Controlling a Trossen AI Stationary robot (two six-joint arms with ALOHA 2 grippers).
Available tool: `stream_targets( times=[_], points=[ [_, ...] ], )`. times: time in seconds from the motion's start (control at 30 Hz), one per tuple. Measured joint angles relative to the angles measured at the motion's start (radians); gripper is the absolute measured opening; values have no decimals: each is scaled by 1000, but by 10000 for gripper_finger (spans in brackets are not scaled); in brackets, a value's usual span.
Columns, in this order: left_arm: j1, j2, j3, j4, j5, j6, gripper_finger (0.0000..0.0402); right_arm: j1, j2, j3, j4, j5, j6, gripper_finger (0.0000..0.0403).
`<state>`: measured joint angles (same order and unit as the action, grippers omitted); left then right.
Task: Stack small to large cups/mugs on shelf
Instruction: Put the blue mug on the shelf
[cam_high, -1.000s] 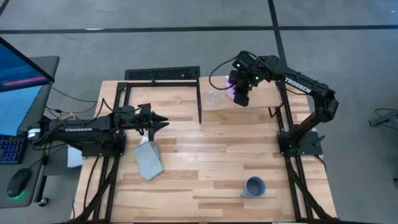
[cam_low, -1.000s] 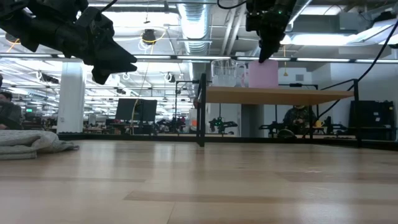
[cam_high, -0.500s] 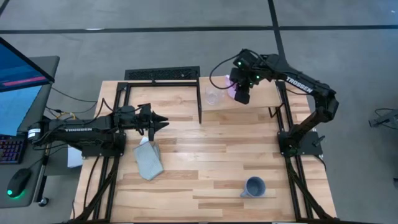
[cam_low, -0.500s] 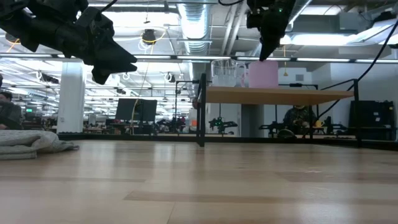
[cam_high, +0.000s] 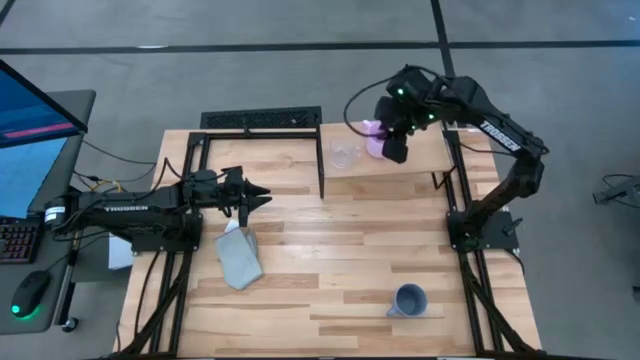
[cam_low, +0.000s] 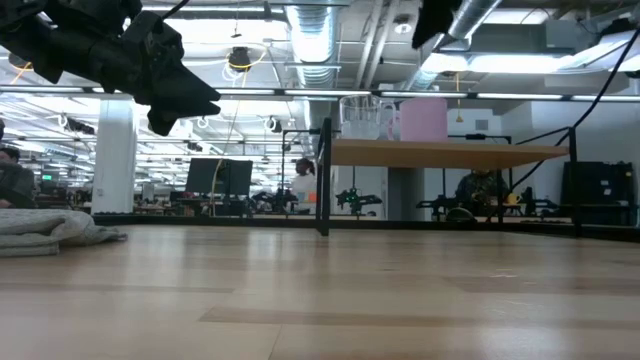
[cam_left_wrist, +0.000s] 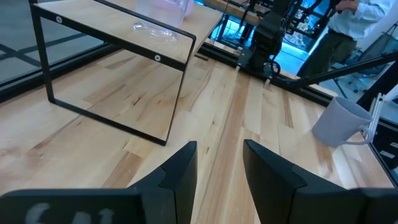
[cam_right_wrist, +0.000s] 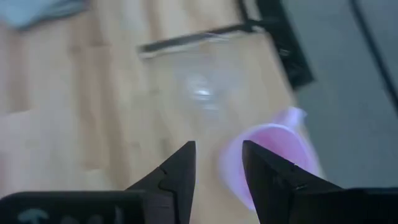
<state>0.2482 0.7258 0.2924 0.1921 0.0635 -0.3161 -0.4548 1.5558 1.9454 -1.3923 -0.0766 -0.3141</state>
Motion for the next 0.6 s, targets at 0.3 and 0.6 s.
stream_targets(
  times=[0.3, 0.6],
  points=[
    [0, 0, 0, 0, 0, 0, 121, 158, 1, 24, -112, -236, 0, 151],
    [0, 0, 0, 0, 0, 0, 121, 290, 1, 24, -1, -322, 0, 148]
  ],
)
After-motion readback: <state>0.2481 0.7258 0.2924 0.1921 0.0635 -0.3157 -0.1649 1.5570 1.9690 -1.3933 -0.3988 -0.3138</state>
